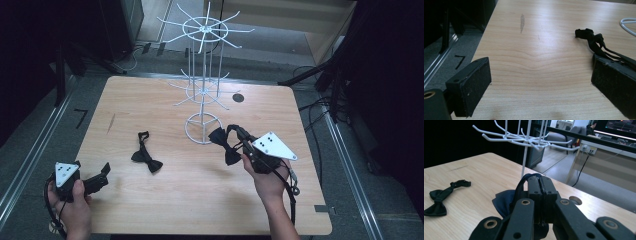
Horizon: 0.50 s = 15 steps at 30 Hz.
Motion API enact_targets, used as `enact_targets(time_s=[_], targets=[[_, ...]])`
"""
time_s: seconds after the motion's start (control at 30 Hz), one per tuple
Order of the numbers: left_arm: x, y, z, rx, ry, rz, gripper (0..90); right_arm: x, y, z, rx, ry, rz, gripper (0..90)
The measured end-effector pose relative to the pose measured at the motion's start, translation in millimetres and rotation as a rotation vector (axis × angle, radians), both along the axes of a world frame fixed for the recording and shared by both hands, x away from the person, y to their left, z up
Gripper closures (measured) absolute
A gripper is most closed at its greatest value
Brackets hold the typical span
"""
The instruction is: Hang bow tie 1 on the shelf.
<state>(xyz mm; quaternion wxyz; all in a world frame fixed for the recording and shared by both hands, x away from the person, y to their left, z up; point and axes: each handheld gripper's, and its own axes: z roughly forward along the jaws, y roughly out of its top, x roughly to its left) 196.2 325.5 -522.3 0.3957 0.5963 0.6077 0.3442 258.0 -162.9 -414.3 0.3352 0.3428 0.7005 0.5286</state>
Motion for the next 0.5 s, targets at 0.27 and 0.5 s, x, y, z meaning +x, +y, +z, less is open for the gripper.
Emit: enact_targets(time_s=[0.27,0.5], targets=[[0.3,0.2,0.0,-0.004,0.002,0.002,3.6,8.6,1.5,14.3,0.0,-0.025,0.016,89.8],[0.6,0.3,-0.1,-0.005,0.002,-0.003,3.7,18.0,3.4,15.9,-0.003,-0.018,0.02,89.8]])
